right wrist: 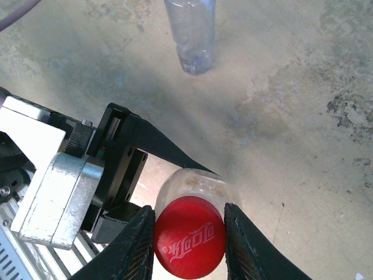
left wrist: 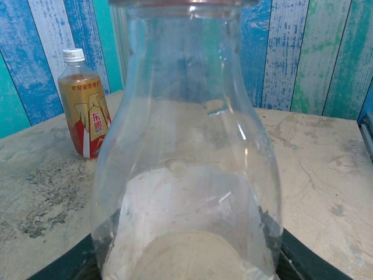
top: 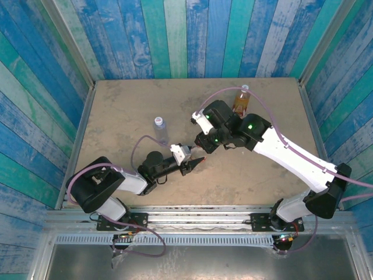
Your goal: Screw on the bottle caps
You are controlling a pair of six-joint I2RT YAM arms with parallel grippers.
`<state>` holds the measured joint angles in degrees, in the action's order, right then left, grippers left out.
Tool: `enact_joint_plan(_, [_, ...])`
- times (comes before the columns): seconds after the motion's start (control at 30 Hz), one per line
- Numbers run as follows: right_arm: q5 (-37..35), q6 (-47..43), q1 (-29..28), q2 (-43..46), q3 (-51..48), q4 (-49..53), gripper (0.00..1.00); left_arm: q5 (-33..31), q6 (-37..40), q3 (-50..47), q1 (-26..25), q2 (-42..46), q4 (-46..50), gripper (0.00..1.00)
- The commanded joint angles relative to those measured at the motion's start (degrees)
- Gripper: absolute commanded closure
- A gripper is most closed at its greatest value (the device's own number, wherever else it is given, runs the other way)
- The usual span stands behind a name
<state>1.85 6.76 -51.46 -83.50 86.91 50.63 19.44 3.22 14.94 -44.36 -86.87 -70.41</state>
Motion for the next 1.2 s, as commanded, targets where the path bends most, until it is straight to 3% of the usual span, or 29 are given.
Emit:
enact_joint_plan(0.0, [-1.23, -0.05, -0.39, -0.78, 1.46, 2.80, 0.67, 0.24, 0.18, -2.45, -0.29, -2.42, 9.77, 0.47])
enact_joint_plan(1.17, [-0.89, -0.44, -1.18, -1.46, 2.37, 3.86, 0.67, -0.11, 0.06, -2.82, -0.29, -2.34, 9.86, 0.47])
